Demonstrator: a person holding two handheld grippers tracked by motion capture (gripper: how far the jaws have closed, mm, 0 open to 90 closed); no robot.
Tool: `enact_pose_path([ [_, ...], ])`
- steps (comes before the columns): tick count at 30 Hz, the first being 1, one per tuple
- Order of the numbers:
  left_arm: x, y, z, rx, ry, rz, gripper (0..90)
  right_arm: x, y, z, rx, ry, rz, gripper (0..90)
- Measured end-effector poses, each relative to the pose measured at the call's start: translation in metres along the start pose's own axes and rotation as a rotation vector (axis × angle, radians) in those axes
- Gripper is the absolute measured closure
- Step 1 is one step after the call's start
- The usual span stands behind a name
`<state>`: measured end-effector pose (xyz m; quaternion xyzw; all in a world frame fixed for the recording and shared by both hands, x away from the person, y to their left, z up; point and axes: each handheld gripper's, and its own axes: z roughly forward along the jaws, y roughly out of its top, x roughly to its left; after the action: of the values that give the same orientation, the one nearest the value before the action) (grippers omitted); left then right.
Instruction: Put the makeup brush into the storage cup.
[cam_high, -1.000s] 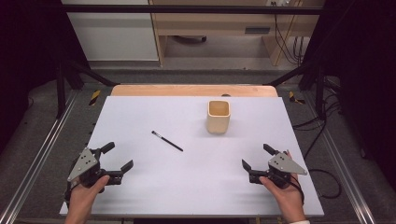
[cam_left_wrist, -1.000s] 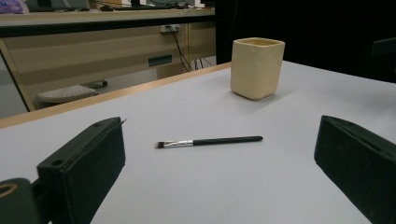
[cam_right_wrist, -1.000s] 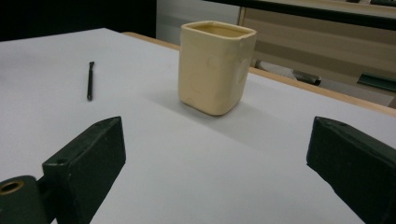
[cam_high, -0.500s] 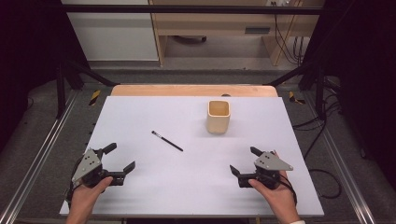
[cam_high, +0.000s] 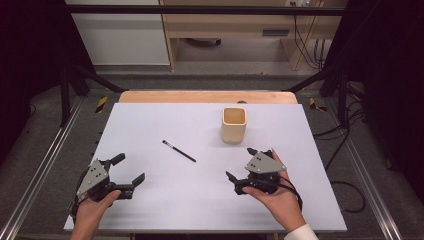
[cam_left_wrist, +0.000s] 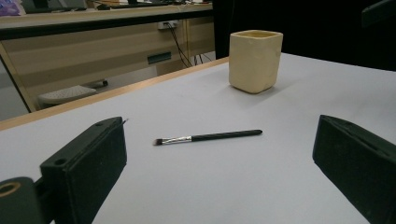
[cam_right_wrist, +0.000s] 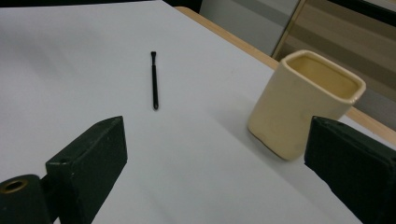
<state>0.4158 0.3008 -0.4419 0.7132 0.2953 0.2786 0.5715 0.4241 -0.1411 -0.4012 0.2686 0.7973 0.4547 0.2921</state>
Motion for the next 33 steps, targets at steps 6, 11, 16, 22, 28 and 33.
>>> enact_pose_path([
  [6,-0.001,0.000,0.000,-0.004,-0.010,0.000,2.4,0.002,0.017,0.012,0.074,0.042,-0.011,5.9],
  [11,0.001,0.001,-0.002,-0.018,0.001,-0.009,2.4,0.004,0.032,0.026,0.107,0.071,-0.045,5.3],
  [16,0.002,0.001,-0.002,-0.015,0.005,-0.005,2.3,0.004,0.042,0.034,0.132,0.083,-0.064,5.2],
  [22,0.002,0.000,-0.002,-0.018,0.007,-0.006,2.3,0.004,0.054,0.050,0.175,0.103,-0.083,5.9],
  [28,0.003,-0.001,-0.002,-0.027,0.012,-0.010,2.2,0.007,0.058,0.062,0.212,0.121,-0.089,6.4],
  [33,0.004,-0.001,-0.002,-0.032,0.016,-0.010,2.1,0.009,0.059,0.068,0.222,0.131,-0.080,6.3],
])
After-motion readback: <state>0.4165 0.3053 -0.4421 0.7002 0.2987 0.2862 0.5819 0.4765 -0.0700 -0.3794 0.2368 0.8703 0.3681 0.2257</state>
